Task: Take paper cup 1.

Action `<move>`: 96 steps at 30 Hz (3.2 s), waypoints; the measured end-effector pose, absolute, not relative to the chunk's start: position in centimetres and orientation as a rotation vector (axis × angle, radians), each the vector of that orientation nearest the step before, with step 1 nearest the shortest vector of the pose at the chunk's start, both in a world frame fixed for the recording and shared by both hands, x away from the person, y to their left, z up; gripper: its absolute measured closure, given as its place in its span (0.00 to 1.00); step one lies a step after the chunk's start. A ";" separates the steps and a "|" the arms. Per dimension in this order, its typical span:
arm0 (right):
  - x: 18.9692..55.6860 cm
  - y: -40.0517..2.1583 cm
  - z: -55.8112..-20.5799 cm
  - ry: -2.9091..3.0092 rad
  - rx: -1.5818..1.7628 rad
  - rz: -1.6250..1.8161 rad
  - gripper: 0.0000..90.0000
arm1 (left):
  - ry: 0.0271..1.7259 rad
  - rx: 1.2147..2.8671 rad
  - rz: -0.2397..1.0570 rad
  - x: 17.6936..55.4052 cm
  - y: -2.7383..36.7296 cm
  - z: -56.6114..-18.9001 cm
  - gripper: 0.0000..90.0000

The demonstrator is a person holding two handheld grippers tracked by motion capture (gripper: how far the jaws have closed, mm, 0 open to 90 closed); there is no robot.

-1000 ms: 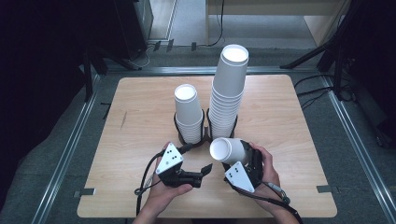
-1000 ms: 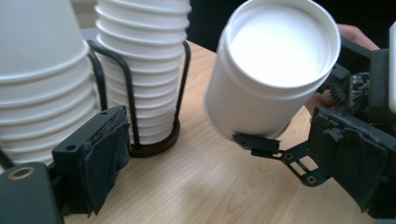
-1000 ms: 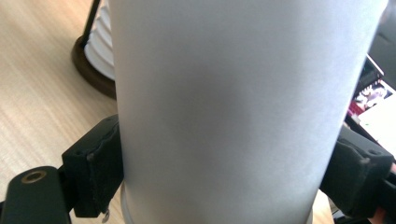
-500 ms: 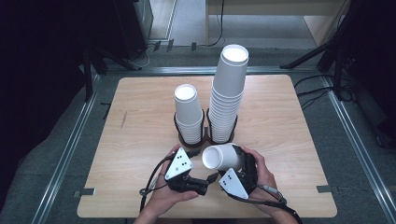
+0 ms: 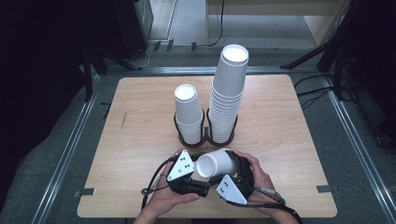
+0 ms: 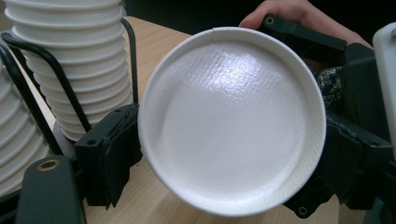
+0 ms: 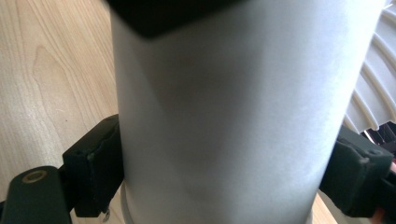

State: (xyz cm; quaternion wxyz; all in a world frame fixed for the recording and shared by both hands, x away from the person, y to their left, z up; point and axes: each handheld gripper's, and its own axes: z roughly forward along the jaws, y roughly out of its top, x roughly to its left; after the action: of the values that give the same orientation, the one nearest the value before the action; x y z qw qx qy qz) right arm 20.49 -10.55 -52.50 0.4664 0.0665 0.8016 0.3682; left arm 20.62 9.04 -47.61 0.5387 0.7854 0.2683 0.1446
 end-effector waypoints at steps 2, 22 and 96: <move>20.5 -10.5 -52.5 1.965 0.152 0.907 0.14 | 0.646 1.861 0.338 20.7 9.1 -47.6 0.18; 20.2 -10.6 -52.2 1.936 0.135 0.886 0.13 | 0.694 1.832 0.268 21.0 9.5 -47.3 0.22; 18.6 -11.4 -50.6 1.933 0.219 0.974 0.00 | 0.798 1.663 0.358 21.5 11.0 -49.1 0.24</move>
State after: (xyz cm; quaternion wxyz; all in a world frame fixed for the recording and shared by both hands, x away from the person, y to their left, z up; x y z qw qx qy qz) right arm 18.56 -11.37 -50.63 0.4646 0.0890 0.7868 0.3965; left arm 21.51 10.96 -49.06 0.5902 0.7144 0.3430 0.1539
